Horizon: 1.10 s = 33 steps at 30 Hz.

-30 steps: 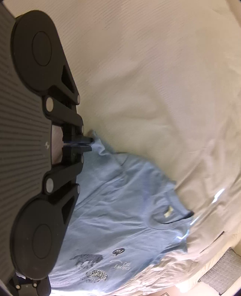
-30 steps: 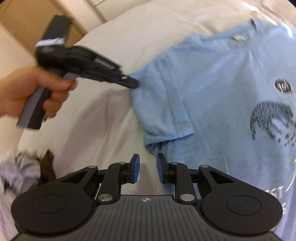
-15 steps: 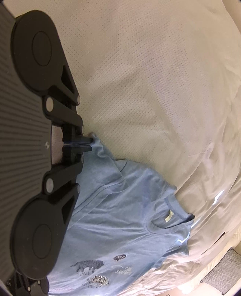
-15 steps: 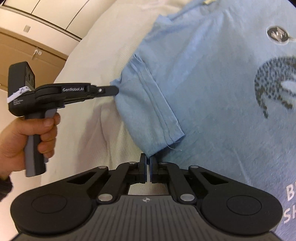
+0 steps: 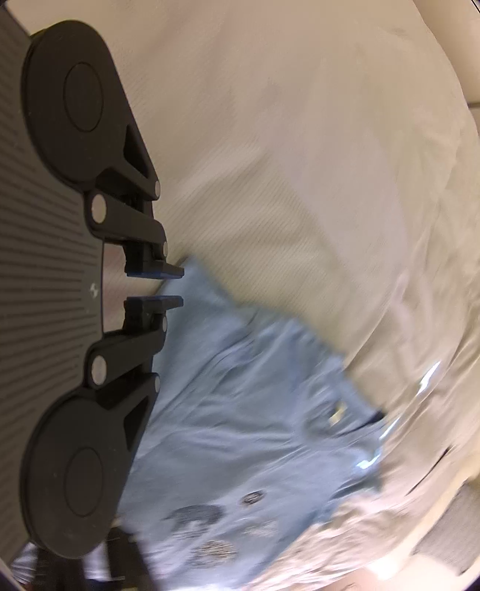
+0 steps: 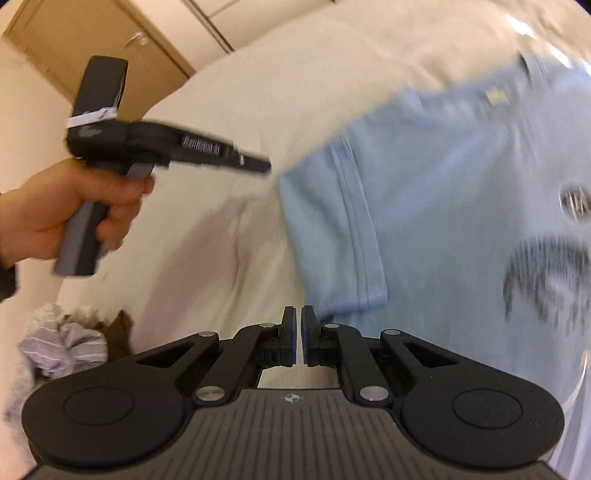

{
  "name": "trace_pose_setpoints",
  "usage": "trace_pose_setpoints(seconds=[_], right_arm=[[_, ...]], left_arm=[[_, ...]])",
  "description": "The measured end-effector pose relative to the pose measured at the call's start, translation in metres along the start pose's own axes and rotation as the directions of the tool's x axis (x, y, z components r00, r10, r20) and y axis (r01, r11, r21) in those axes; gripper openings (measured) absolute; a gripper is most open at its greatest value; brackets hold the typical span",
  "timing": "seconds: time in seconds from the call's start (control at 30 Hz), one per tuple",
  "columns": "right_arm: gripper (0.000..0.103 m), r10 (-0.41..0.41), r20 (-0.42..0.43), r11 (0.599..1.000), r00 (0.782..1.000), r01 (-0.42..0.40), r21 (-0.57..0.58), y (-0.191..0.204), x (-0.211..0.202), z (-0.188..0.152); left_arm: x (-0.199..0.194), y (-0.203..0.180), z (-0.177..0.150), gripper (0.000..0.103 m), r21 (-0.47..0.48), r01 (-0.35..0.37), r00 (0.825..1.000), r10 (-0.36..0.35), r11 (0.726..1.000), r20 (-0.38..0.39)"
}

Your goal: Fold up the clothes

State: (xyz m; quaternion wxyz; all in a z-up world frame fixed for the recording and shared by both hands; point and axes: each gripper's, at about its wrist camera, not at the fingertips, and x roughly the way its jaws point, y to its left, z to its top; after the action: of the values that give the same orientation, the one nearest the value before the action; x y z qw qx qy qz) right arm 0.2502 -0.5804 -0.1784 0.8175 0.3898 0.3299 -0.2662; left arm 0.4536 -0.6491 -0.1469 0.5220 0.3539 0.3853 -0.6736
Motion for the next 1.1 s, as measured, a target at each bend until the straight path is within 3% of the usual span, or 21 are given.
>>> trace_pose_setpoints(seconds=[0.17,0.27,0.37,0.4,0.43,0.53,0.7,0.97,1.0,1.03,1.07,1.1], right_arm=[[0.01,-0.021,-0.004,0.999,1.0,0.021,-0.026,-0.008,0.023,0.014],[0.01,-0.045,-0.042,0.999,0.998,0.045,-0.015,-0.018,0.033,0.015],[0.011,-0.055,-0.024,0.998,0.998,0.055,-0.015,-0.023,0.022,0.016],[0.012,-0.053,-0.007,0.998,0.999,0.053,-0.032,-0.023,0.016,0.018],[0.016,-0.057,0.013,0.997,0.998,0.058,-0.056,-0.024,0.012,0.021],[0.031,-0.071,0.063,0.992,0.995,0.077,-0.096,-0.031,0.012,0.042],[0.035,-0.06,0.105,0.978,0.993,0.08,-0.194,-0.042,0.043,0.092],[0.035,-0.003,0.029,0.935,1.0,0.013,-0.355,-0.046,0.101,0.125],[0.029,0.002,0.029,0.933,1.0,0.009,-0.361,-0.046,0.103,0.126],[0.011,0.007,0.033,0.933,0.999,0.006,-0.361,-0.046,0.105,0.128],[0.003,0.005,0.035,0.934,0.999,0.007,-0.357,-0.047,0.104,0.13],[0.003,0.004,0.037,0.936,0.999,0.009,-0.352,-0.048,0.104,0.131]], left_arm=[[0.024,-0.013,-0.005,0.005,0.015,0.028,0.999,-0.028,0.999,-0.016],[0.03,-0.01,0.001,0.005,-0.014,0.005,1.0,-0.005,1.0,0.021],[0.023,-0.005,0.006,0.007,-0.04,-0.001,0.998,0.004,0.999,0.069],[0.018,-0.004,0.008,0.012,-0.035,-0.002,0.996,0.005,0.999,0.088],[0.014,-0.003,0.009,0.017,-0.024,-0.008,0.995,0.011,1.0,0.098],[0.002,0.002,0.011,0.017,-0.008,-0.047,0.993,0.047,0.999,0.11],[-0.015,0.007,0.001,0.017,-0.034,-0.069,0.989,0.073,0.997,0.131],[-0.012,-0.004,-0.029,0.02,-0.062,-0.068,0.993,0.073,0.996,0.093],[-0.011,-0.005,-0.031,0.02,-0.068,-0.067,0.993,0.073,0.995,0.091],[-0.01,-0.007,-0.033,0.02,-0.072,-0.065,0.994,0.071,0.995,0.089],[-0.009,-0.008,-0.034,0.02,-0.073,-0.062,0.994,0.069,0.995,0.088],[-0.009,-0.009,-0.036,0.02,-0.074,-0.06,0.994,0.066,0.995,0.087]])
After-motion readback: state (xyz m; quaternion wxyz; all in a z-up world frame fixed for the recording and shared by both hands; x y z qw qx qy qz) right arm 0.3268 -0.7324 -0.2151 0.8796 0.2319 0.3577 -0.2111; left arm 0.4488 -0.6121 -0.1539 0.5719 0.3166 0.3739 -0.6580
